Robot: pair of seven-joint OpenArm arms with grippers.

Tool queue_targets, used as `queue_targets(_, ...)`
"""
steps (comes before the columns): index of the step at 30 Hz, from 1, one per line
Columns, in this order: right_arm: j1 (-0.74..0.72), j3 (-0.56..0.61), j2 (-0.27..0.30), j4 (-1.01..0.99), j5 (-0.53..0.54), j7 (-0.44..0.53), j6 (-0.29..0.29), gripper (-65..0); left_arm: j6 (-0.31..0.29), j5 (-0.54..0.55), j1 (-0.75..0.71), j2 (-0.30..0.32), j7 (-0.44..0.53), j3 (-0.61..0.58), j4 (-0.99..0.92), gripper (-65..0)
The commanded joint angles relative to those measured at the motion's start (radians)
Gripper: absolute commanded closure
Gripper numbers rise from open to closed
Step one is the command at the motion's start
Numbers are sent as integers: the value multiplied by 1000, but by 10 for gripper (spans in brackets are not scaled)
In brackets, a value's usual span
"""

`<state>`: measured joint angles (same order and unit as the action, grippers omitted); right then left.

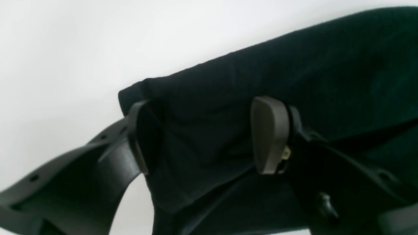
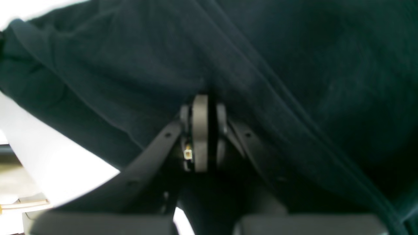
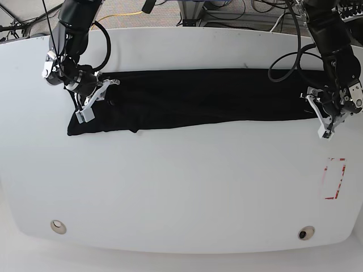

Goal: Fold the T-shirt properly
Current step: 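Regrasp the strip ends with both grippers and pull them apart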

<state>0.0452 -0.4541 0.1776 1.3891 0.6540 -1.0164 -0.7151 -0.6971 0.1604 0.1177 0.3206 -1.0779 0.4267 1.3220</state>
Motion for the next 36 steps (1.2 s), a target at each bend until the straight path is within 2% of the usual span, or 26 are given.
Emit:
queue_targets(1,-6,-1,15,-14,-90,-34,17,-35,-1,-15,23,27,-61,8,40,-390)
queue_targets(5,-6,-2,29,-14,-96,-32,17,-35,-1,23,32,35,-155,88,159,-397)
queue_targets(7,-6,-1,29,-14,-95,-32,17,-35,-1,81,30,35,-190,126,196,-408)
queue_targets(10,-8,-1,23,-14,-95,-32,17,-35,-1,204,26,41,-226,174,201,-458)
queue_targets(14,-8,10,21,-14,-93,-32,17,-35,-1,324,-14,64,-235,234,196,-469)
queue_targets(23,-9,48,23,-14,-95,-32,17,-35,-1,471,-99,65,-204,312,46,-467)
queue_targets(28,-9,47,23,-14,-92,-32,17,-35,-1,473,-120,65,-149,337,8,-467)
queue_targets(32,-5,47,26,-14,-93,-32,17,-35,-1,407,-120,65,-126,341,-28,-467)
queue_targets(36,-6,47,24,-14,-90,-32,17,-35,-1,350,-118,65,-61,337,-55,-465)
